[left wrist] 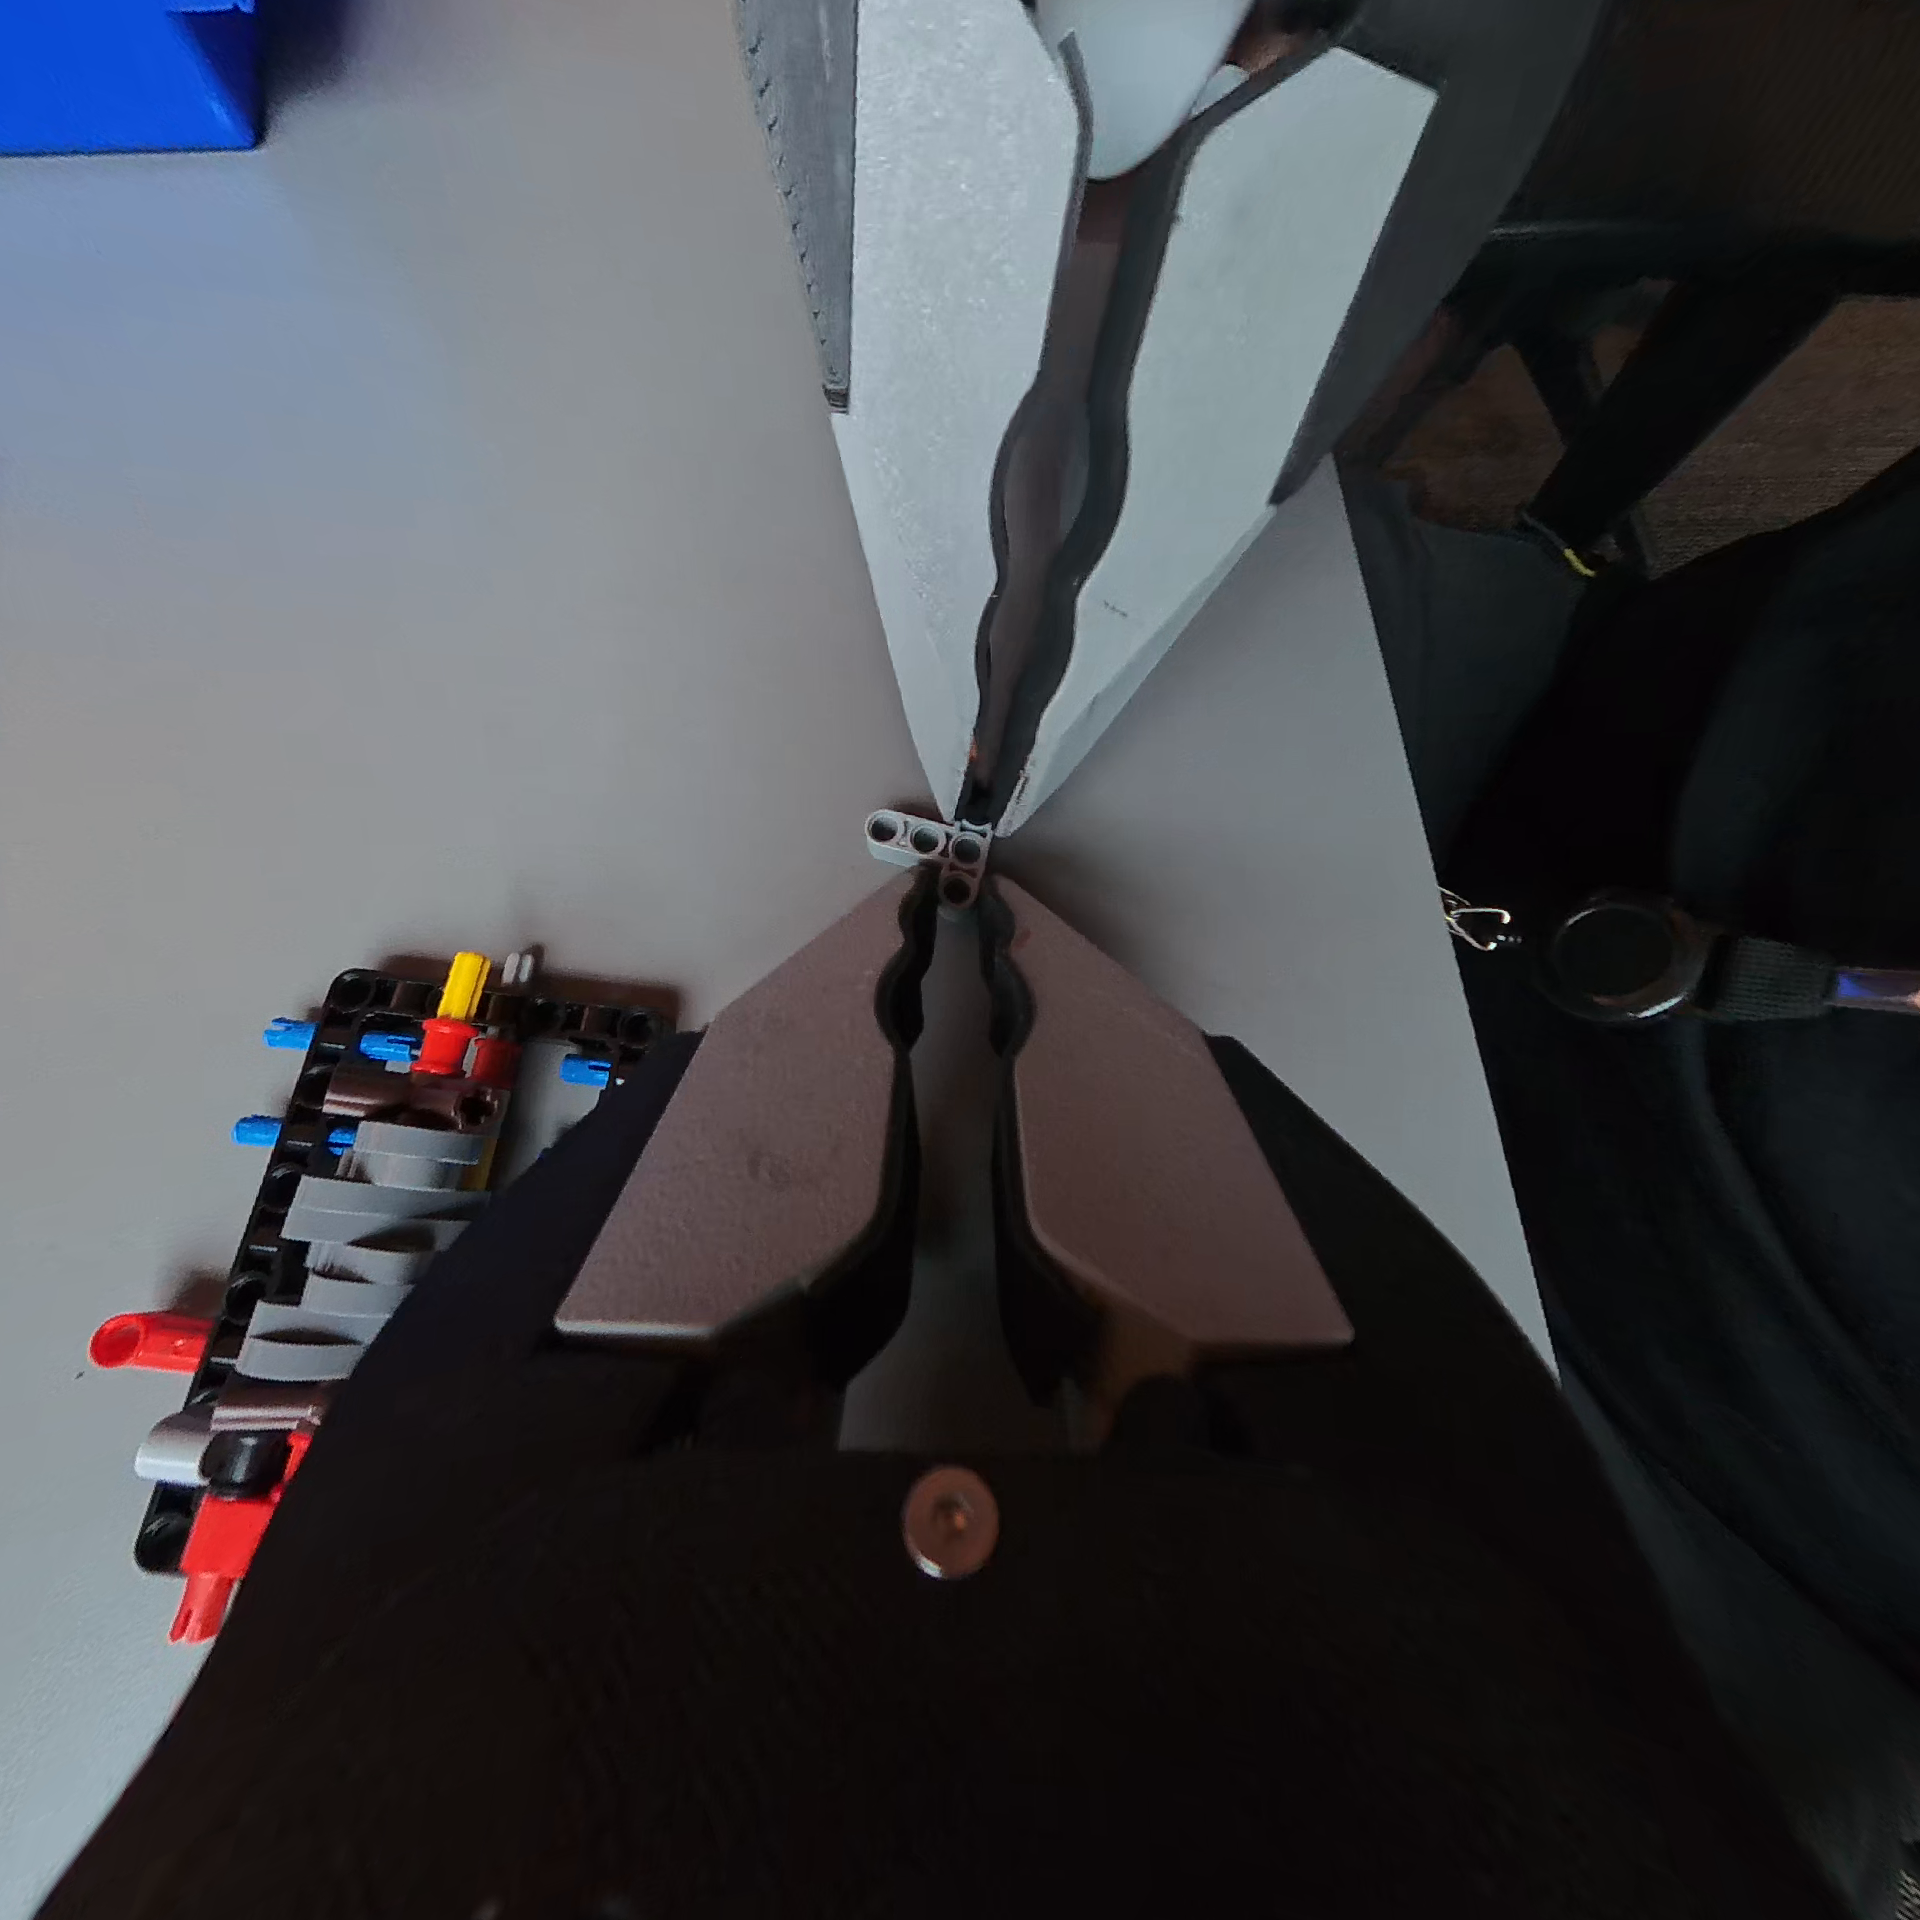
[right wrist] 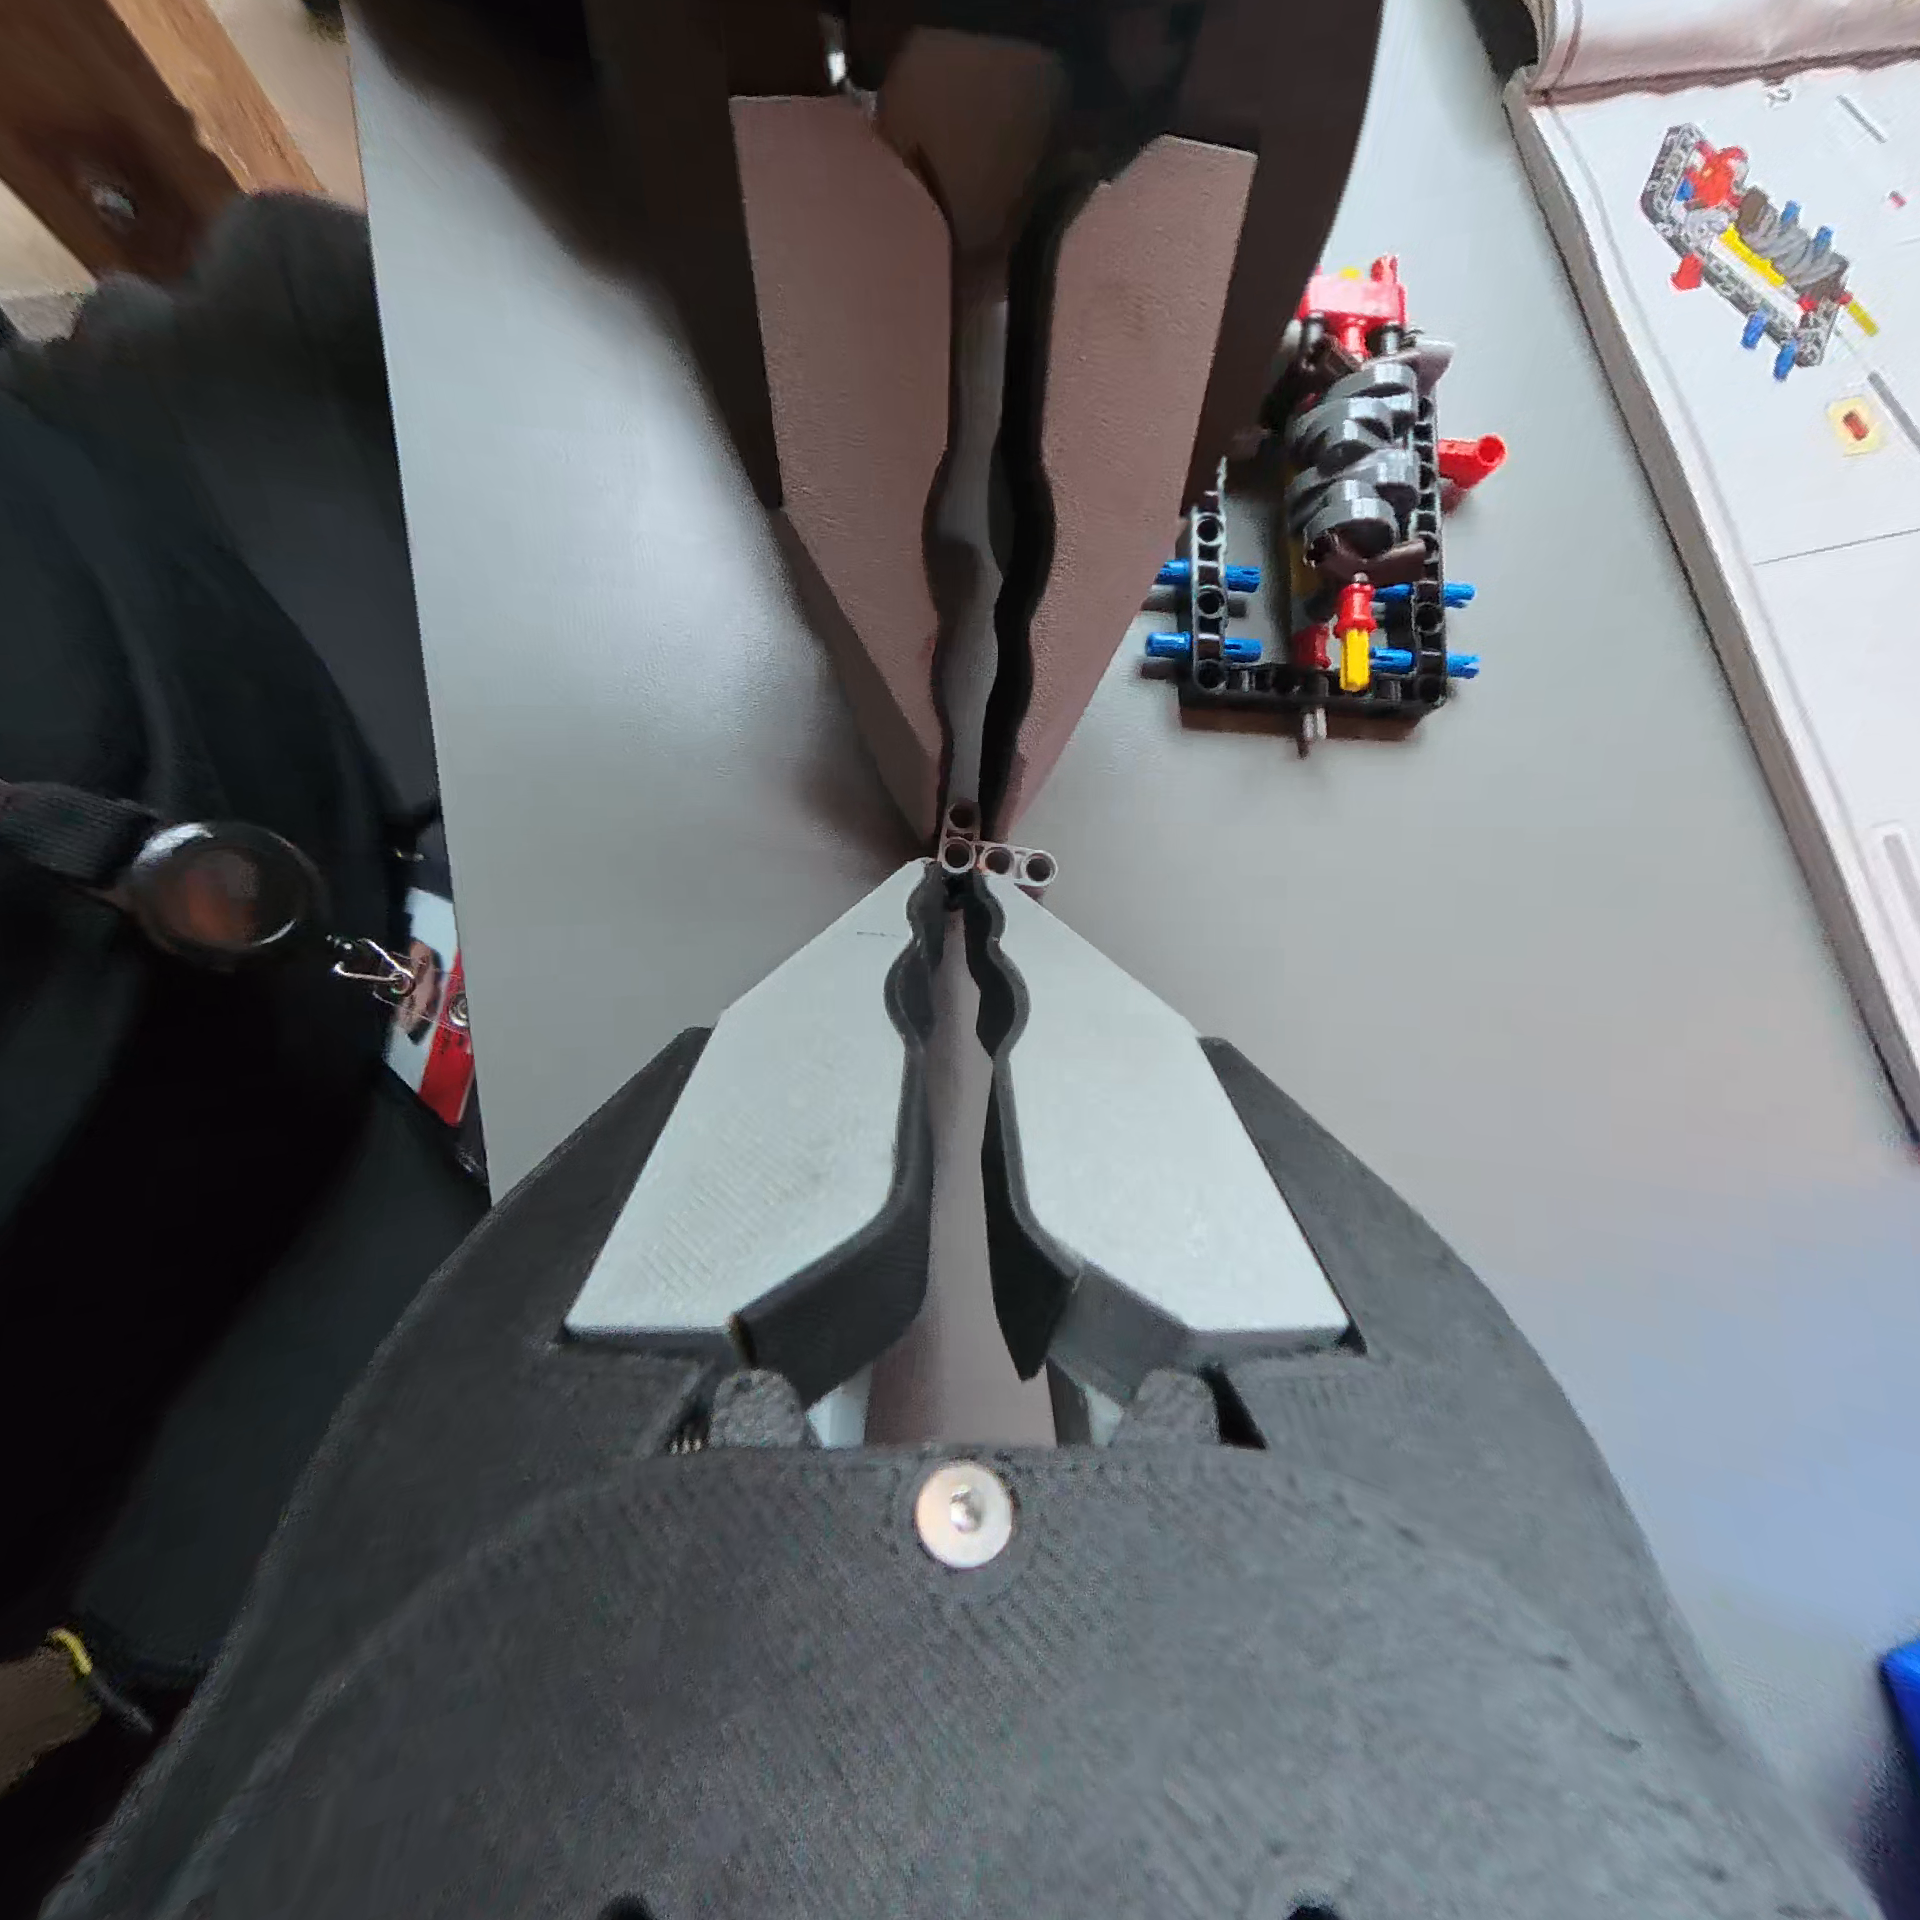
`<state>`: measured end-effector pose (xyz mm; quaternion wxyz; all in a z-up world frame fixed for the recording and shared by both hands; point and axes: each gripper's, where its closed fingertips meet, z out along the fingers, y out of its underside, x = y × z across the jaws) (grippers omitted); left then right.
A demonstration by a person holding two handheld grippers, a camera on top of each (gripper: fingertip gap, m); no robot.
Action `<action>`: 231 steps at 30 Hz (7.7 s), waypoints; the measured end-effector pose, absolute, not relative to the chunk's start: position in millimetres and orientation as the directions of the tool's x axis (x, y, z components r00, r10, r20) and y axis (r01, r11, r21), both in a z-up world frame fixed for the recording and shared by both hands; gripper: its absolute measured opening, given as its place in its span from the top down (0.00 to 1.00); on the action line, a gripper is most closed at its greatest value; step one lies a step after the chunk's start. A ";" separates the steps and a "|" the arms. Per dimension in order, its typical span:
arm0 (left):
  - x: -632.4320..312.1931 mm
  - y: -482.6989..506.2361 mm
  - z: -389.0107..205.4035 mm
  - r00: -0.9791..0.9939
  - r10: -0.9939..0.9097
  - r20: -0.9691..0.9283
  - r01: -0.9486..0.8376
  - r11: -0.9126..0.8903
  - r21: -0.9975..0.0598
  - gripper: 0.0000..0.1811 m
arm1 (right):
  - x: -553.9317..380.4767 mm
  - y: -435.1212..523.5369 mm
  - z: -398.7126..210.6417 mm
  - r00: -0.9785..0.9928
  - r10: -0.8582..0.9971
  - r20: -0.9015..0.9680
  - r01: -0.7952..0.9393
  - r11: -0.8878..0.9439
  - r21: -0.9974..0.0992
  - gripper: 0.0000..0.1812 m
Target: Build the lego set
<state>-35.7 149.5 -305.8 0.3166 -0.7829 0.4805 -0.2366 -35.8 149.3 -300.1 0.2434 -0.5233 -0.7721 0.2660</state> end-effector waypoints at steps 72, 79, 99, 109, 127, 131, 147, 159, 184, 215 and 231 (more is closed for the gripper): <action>-190.8 61.1 -296.3 0.891 -0.451 0.054 -0.261 -0.605 -0.752 0.88 | -67.4 186.2 -256.9 -0.104 0.880 0.464 0.452 0.457 -0.766 0.89; -186.5 60.3 -296.9 0.877 -0.477 0.051 -0.282 -0.598 -0.750 0.88 | -124.6 164.0 -256.3 -0.230 0.650 0.724 0.480 0.723 -0.497 0.85; -182.0 57.6 -296.1 0.858 -0.505 0.091 -0.273 -0.600 -0.752 0.89 | -74.0 203.5 -190.6 0.040 0.641 0.767 0.506 0.649 -0.569 1.00; -181.4 57.5 -298.1 0.858 -0.507 0.079 -0.288 -0.604 -0.744 0.89 | 33.6 269.5 -173.9 0.234 0.594 0.770 0.647 0.496 -0.579 1.00; -180.6 57.1 -299.3 0.854 -0.511 0.099 -0.283 -0.614 -0.737 0.90 | 114.1 324.1 -203.2 0.350 0.700 0.622 0.734 0.207 -0.647 1.00; -180.2 56.6 -299.3 0.851 -0.515 0.103 -0.282 -0.614 -0.737 0.90 | 121.1 320.6 -235.7 0.406 0.860 0.310 0.661 -0.041 -0.749 1.00; -179.3 56.2 -301.5 0.848 -0.518 0.112 -0.286 -0.625 -0.726 0.89 | 159.3 364.8 -315.2 0.578 0.816 0.003 0.694 -0.489 -0.528 0.50; -178.6 55.8 -301.5 0.845 -0.521 0.122 -0.282 -0.627 -0.726 0.89 | 165.9 342.2 -311.2 0.485 0.874 0.044 0.760 -0.396 -0.516 0.94; -177.8 55.3 -301.2 0.838 -0.523 0.157 -0.261 -0.637 -0.725 0.89 | 141.0 442.2 -201.3 0.618 0.774 0.139 0.605 -0.355 -0.712 0.99; -178.8 55.8 -299.4 0.820 -0.505 0.267 -0.185 -0.677 -0.713 0.90 | 136.3 681.3 -220.0 0.801 0.537 0.265 0.592 -0.645 -0.482 0.82; -178.6 55.4 -295.3 0.808 -0.507 0.300 -0.155 -0.674 -0.723 0.91 | 132.0 681.3 -186.7 0.788 0.517 0.334 0.606 -0.556 -0.570 0.99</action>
